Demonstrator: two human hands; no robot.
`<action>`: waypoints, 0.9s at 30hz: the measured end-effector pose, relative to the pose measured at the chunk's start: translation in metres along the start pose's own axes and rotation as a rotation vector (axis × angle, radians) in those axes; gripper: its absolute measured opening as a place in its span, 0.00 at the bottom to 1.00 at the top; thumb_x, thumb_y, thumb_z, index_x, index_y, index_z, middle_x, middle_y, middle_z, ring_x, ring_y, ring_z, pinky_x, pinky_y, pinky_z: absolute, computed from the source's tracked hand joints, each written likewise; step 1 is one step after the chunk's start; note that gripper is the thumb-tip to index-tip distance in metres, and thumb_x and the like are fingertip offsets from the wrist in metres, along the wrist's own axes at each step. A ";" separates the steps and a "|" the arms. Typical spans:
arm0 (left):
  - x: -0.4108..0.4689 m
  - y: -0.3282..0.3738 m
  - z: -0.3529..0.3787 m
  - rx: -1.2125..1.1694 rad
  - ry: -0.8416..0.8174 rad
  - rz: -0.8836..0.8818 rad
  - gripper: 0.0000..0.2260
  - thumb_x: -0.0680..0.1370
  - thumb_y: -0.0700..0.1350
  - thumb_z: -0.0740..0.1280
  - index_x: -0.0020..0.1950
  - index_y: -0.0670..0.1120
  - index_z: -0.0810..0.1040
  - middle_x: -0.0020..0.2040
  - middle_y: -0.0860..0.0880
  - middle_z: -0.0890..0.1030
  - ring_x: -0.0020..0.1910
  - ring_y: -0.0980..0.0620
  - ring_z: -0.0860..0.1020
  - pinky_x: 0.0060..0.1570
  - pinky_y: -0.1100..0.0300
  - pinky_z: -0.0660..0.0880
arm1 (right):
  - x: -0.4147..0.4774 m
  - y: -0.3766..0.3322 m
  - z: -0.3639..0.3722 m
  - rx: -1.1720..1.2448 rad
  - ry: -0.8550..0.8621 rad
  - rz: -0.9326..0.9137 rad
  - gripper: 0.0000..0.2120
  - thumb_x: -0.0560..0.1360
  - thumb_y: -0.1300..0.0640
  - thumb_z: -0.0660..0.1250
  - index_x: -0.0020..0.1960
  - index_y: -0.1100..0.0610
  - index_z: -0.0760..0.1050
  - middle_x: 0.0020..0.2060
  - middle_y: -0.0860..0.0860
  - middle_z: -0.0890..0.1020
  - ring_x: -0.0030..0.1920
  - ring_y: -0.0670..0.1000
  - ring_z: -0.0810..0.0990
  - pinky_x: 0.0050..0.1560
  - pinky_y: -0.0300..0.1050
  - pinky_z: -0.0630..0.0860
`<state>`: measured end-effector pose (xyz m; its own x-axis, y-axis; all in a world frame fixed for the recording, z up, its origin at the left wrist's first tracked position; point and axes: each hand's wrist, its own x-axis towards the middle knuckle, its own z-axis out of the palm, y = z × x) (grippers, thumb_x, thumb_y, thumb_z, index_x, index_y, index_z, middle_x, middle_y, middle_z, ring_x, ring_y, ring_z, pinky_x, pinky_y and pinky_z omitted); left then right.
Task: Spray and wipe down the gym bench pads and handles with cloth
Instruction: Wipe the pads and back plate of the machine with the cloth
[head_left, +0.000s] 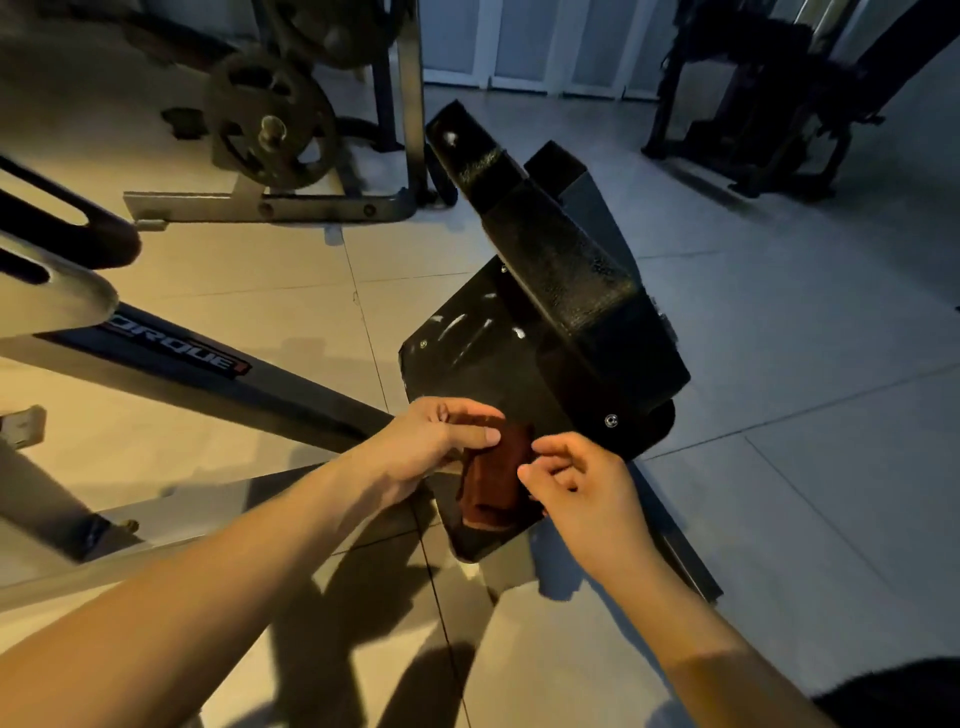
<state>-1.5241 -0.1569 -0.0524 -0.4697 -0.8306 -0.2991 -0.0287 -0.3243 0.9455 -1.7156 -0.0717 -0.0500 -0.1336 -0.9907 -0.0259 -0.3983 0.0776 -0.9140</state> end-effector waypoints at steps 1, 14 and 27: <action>-0.005 0.008 0.006 0.006 -0.011 0.012 0.13 0.77 0.40 0.72 0.62 0.44 0.83 0.57 0.42 0.85 0.59 0.44 0.83 0.62 0.50 0.79 | -0.003 -0.003 -0.003 0.048 0.003 0.027 0.10 0.76 0.54 0.74 0.54 0.45 0.77 0.44 0.43 0.83 0.46 0.44 0.84 0.44 0.37 0.81; -0.079 0.104 0.056 0.433 -0.030 0.091 0.08 0.77 0.40 0.74 0.56 0.44 0.85 0.49 0.48 0.88 0.53 0.51 0.85 0.55 0.58 0.79 | -0.046 -0.053 -0.059 0.204 0.112 -0.099 0.13 0.75 0.55 0.76 0.56 0.48 0.76 0.51 0.47 0.83 0.52 0.48 0.84 0.46 0.43 0.85; -0.106 0.125 0.092 0.210 0.360 0.429 0.04 0.75 0.45 0.77 0.43 0.46 0.87 0.39 0.50 0.86 0.42 0.54 0.86 0.48 0.50 0.84 | -0.053 -0.110 -0.045 -0.279 0.349 -0.445 0.26 0.75 0.42 0.72 0.71 0.43 0.71 0.60 0.37 0.74 0.60 0.42 0.76 0.55 0.43 0.81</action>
<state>-1.5586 -0.0678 0.1091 -0.1508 -0.9806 0.1254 -0.0937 0.1404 0.9856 -1.7057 -0.0230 0.0696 -0.1701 -0.8434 0.5097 -0.6996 -0.2609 -0.6652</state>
